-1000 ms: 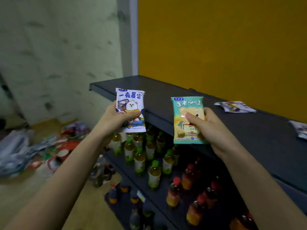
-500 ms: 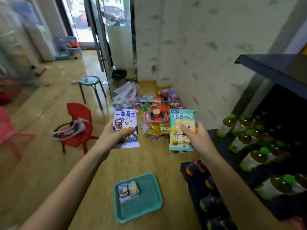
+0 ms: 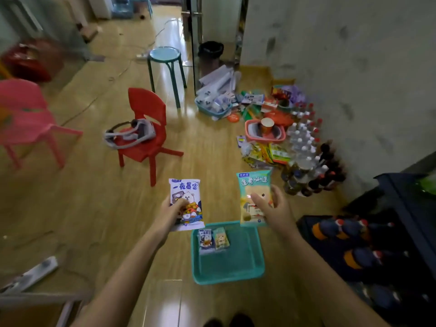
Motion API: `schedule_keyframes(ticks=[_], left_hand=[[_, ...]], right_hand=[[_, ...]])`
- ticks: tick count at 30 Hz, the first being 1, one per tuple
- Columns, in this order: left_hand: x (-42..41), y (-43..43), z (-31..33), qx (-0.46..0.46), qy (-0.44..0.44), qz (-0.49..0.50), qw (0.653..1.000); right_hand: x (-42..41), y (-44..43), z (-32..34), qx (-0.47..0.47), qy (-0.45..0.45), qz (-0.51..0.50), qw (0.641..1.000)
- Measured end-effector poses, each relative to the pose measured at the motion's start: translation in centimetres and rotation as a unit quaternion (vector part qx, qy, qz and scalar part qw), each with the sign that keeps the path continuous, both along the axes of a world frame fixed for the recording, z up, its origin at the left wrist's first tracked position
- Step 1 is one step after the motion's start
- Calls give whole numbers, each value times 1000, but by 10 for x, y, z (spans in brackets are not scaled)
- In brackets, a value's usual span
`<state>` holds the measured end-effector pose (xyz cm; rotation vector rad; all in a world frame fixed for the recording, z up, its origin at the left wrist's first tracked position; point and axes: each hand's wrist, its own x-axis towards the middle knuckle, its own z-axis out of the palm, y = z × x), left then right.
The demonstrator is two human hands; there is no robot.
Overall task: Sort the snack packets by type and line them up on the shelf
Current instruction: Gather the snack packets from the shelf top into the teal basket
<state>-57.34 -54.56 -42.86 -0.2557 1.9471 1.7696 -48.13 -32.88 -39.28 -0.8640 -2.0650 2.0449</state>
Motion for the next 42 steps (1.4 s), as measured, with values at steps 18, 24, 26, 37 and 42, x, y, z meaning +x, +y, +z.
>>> schedule_keyframes(ticks=[18, 24, 26, 37, 42], left_hand=[[-30, 30, -515, -94, -30, -43, 994], [-48, 37, -616, -153, -5, -35, 988], [-53, 43, -629, -169, 0, -39, 985], [-59, 60, -652, -430, 128, -117, 886], [-53, 57, -624, -504, 196, -175, 823]], right_hand=[[-50, 6, -525, 19, -61, 22, 998], [-75, 10, -644, 20, -100, 18, 995], [-82, 9, -663, 25, -120, 26, 992], [-103, 9, -685, 280, -236, 142, 920], [-99, 11, -659, 364, -257, 171, 879]])
